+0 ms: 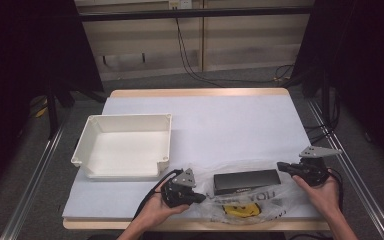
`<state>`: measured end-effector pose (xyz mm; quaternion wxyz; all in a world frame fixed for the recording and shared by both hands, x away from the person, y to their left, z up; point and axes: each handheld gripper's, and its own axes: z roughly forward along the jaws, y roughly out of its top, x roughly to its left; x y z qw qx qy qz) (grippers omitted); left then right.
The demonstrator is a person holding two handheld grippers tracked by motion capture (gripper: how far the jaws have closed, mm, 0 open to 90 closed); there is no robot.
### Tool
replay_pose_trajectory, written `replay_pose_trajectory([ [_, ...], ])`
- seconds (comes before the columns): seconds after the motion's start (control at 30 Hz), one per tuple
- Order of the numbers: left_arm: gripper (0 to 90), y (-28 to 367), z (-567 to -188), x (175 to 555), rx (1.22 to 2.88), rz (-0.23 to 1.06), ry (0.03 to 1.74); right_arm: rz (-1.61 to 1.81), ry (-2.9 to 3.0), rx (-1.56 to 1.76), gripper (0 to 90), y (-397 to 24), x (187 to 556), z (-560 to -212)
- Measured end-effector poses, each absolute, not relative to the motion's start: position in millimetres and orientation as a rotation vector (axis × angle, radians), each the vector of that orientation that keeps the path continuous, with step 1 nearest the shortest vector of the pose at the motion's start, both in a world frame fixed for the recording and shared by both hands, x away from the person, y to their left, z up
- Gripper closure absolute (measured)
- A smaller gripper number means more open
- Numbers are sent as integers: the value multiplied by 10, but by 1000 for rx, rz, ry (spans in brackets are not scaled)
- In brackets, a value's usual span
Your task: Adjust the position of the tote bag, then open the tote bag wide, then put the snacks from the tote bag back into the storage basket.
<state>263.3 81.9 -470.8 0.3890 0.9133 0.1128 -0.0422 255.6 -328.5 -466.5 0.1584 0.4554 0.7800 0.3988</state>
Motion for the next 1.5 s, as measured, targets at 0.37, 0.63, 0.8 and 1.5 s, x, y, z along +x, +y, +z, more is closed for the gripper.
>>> replay_pose_trajectory([
  [0.37,900,857,-4744,2629,2362,-97,307,998,2245,1298,900,-3227,2623,-4790],
  [0.63,900,875,-4705,2634,2324,-98,302,1112,2205,1257,900,-3271,2577,-4722],
  [0.8,878,902,-4654,2628,2286,-88,312,1237,2130,1225,900,-3364,2414,-4605],
  [1.5,449,882,-4364,2610,2149,-17,314,1401,1975,1092,171,-3201,2059,-4394],
])
